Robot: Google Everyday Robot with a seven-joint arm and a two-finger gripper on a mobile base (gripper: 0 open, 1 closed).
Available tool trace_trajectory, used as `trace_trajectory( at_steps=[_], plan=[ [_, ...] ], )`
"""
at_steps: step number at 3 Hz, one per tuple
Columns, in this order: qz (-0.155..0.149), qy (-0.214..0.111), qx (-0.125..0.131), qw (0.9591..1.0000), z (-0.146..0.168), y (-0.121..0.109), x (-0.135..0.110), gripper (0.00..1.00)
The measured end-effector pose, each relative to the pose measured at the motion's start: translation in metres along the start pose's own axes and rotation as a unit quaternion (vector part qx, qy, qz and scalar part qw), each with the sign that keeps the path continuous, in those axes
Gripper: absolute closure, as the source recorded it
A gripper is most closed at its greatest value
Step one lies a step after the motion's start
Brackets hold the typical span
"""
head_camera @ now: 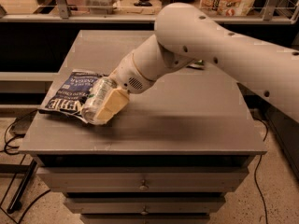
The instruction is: Move 7up can near blue chip bag
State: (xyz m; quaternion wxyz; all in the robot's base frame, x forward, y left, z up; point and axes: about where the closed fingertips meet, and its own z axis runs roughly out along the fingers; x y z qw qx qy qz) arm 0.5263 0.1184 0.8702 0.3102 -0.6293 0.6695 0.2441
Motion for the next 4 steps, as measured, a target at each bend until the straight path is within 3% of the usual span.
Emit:
trace_trajectory(
  at_steps=[2, 3, 4],
  plan=[
    [0.004, 0.001, -0.004, 1.0, 0.0158, -0.001, 0.0, 0.15],
    [0.01, 0.002, -0.001, 0.9999, 0.0159, -0.0012, 0.0041, 0.0],
    [0.01, 0.002, -0.001, 0.9999, 0.0159, -0.0011, 0.004, 0.0]
  ],
)
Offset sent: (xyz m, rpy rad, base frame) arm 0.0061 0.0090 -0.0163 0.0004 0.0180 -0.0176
